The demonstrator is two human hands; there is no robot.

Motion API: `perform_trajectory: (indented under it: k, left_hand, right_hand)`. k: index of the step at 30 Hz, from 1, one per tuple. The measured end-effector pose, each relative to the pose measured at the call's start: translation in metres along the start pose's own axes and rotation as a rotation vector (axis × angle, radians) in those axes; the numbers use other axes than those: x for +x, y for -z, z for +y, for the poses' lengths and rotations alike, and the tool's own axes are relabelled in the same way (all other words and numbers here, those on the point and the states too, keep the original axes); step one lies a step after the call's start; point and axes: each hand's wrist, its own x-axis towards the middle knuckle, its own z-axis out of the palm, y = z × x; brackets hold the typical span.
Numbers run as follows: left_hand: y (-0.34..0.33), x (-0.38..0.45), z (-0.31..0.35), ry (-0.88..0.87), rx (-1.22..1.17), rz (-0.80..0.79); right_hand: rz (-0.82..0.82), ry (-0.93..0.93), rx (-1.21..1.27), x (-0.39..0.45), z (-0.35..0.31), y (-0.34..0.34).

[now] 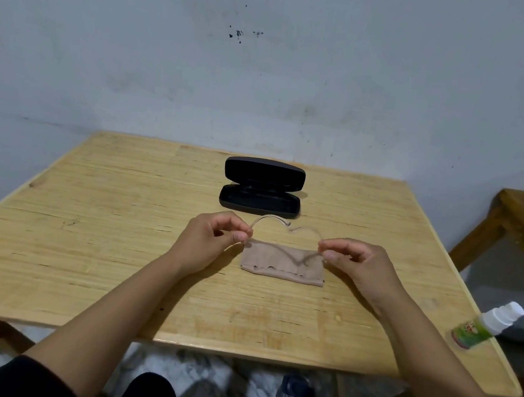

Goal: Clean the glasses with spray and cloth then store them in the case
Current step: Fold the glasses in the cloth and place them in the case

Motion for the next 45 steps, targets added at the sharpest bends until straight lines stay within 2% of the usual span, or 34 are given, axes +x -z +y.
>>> perform_trajectory:
  k: [3, 9, 15, 19, 24, 30, 35, 45]
  left_hand:
    - [-0.002, -0.001, 0.003, 0.009, -0.017, 0.008]
    - [-0.003, -0.002, 0.014, 0.017, -0.027, 0.006]
    - [-0.009, -0.001, 0.023, 0.03, 0.165, -0.137]
    - [-0.011, -0.004, 0.026, 0.038, 0.244, -0.15]
    - [-0.012, -0.014, 0.025, 0.054, 0.27, -0.05]
    - [-0.018, -0.021, 0.024, 0.066, 0.289, -0.01]
    - [-0.015, -0.016, 0.024, 0.042, 0.305, 0.089]
    - [0.021, 0.044, 0.033, -0.089, 0.363, 0.358]
  right_hand:
    - [-0.024, 0.012, -0.147, 0.004, -0.002, -0.006]
    - [-0.069, 0.012, -0.277, 0.005, -0.003, -0.014]
    - [-0.041, -0.018, -0.21, 0.004, -0.001, -0.012]
    - [0.012, -0.069, -0.137, 0.001, 0.0, -0.005]
    - [-0.004, -0.071, -0.183, -0.011, -0.009, 0.001]
    - [0.016, 0.012, -0.394, -0.012, -0.011, -0.006]
    - [0.046, 0.005, -0.362, -0.005, -0.014, -0.015]
    - [0.092, 0.234, -0.507, 0.077, -0.051, -0.034]
